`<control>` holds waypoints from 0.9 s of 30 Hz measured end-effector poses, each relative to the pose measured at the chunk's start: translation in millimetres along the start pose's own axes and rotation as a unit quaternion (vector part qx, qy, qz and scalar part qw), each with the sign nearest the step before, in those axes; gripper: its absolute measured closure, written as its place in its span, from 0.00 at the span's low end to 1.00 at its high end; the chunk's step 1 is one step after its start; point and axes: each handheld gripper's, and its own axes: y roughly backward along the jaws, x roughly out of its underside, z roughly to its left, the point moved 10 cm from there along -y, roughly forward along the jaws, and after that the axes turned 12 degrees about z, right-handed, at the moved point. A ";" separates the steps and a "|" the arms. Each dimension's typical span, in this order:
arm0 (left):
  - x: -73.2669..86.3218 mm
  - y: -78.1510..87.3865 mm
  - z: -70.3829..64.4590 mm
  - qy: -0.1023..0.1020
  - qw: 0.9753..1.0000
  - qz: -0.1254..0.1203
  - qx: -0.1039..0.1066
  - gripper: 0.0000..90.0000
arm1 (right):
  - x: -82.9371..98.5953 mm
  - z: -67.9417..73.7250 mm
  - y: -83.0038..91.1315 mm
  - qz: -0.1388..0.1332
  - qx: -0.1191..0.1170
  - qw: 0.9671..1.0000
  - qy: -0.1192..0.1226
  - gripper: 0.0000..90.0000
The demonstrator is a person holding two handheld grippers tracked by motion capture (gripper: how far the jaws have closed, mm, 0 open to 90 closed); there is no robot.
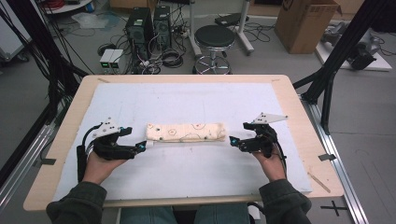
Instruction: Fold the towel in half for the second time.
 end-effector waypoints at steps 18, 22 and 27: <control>19.3 8.2 -7.2 -0.001 1.000 0.001 -0.004 0.21 | 28.1 3.4 7.7 0.013 0.009 1.000 0.006 0.13; 23.6 10.0 -9.2 -0.001 1.000 0.001 -0.004 0.21 | 33.9 4.7 11.0 0.013 0.012 1.000 0.006 0.13; 29.5 11.9 -12.3 -0.008 1.000 0.006 -0.005 0.21 | 42.2 5.7 15.2 0.015 0.015 1.000 0.007 0.13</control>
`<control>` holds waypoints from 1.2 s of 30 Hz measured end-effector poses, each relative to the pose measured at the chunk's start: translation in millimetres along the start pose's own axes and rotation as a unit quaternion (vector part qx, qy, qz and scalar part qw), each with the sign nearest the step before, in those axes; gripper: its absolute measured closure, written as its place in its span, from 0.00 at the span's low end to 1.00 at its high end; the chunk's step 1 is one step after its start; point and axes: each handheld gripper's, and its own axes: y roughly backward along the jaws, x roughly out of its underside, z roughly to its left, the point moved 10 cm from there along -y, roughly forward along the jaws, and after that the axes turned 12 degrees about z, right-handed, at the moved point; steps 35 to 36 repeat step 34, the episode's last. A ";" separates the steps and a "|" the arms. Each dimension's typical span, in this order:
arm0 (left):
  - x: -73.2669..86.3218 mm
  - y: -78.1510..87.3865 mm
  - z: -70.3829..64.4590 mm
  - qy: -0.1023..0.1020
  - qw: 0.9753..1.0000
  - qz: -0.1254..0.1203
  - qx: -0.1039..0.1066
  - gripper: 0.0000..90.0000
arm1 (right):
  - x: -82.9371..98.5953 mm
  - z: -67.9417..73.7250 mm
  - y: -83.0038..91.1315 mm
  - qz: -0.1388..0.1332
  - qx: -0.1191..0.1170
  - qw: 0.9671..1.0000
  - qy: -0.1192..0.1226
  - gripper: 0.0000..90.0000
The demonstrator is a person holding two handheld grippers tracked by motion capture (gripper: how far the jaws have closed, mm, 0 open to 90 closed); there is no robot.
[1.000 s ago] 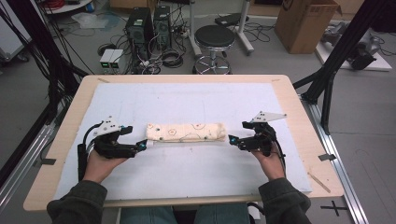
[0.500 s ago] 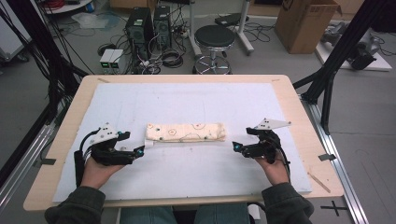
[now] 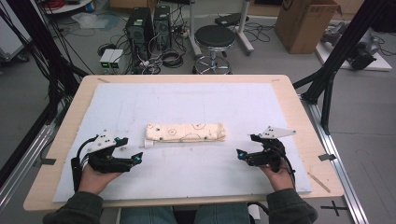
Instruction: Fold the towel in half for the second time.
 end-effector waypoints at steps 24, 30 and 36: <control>20.3 3.4 -12.4 -0.008 1.000 0.010 0.000 0.20 | 27.7 6.1 19.9 -0.014 0.006 1.000 -0.011 0.13; 21.3 2.3 -11.9 -0.003 1.000 0.007 0.001 0.20 | 29.2 10.0 16.9 -0.010 0.005 1.000 -0.003 0.13; 20.8 2.1 -10.5 -0.003 1.000 0.005 -0.002 0.20 | 30.6 11.6 12.4 0.001 0.006 1.000 0.006 0.13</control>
